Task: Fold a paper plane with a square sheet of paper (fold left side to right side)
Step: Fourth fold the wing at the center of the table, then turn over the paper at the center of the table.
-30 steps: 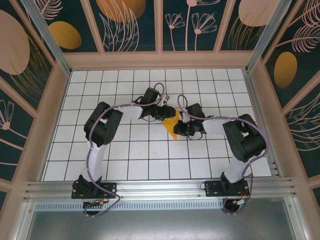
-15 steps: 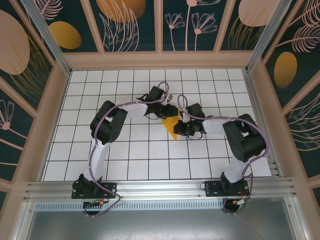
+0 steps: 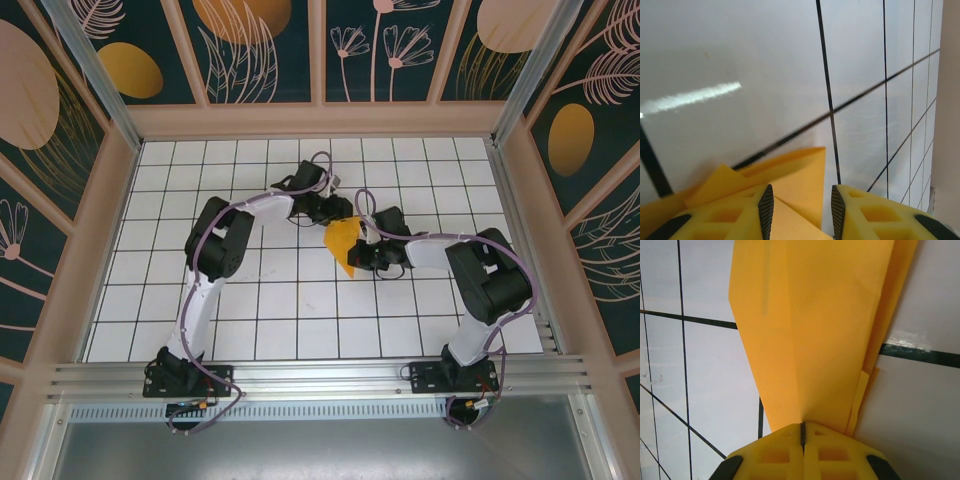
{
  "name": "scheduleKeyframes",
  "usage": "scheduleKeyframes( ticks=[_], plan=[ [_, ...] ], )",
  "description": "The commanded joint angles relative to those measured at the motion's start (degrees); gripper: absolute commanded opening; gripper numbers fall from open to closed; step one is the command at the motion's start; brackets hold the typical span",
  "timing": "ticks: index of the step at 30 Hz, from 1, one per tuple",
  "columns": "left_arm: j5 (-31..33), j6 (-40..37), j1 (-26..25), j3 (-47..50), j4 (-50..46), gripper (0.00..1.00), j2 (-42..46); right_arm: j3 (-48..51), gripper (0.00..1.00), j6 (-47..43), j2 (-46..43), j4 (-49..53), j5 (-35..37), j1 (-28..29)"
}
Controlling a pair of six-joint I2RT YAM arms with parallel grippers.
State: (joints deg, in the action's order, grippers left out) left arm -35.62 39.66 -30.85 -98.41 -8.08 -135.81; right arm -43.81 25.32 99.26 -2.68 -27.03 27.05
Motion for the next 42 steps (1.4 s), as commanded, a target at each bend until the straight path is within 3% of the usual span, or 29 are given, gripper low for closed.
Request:
scheduleKeyframes(
  ticks=[1,9,15,22,28,32,36,42],
  plan=[
    [9.5,-3.2,4.2,-2.9,-0.5,0.40,-3.5,3.7,0.00,-1.6,2.0,10.2,5.3,-0.1],
    [8.8,-3.3,5.8,-7.0,-1.9,0.43,-5.7,3.6,0.00,-1.6,1.6,9.3,4.2,0.2],
    [6.0,-3.8,6.6,-7.1,-1.5,0.48,-0.4,2.5,0.00,-1.2,-1.1,5.9,0.2,0.1],
    [8.4,-5.8,7.2,2.9,0.1,0.53,12.4,-0.2,0.25,-1.0,-8.9,2.7,-2.3,-0.6],
    [3.7,-2.4,6.0,19.2,9.4,0.53,21.3,0.8,0.45,-2.1,-17.3,4.2,-0.7,-5.7],
    [0.6,-0.1,2.8,23.4,13.8,0.52,20.5,3.5,0.53,-2.1,-21.1,4.0,0.0,-9.5],
    [0.1,0.5,0.2,21.1,13.9,0.51,16.2,7.4,0.60,-0.1,-25.1,1.7,-0.7,-11.0],
    [0.4,0.8,-1.3,16.4,11.7,0.49,10.6,11.0,0.62,1.2,-29.2,1.0,-0.8,-11.4]
  ],
)
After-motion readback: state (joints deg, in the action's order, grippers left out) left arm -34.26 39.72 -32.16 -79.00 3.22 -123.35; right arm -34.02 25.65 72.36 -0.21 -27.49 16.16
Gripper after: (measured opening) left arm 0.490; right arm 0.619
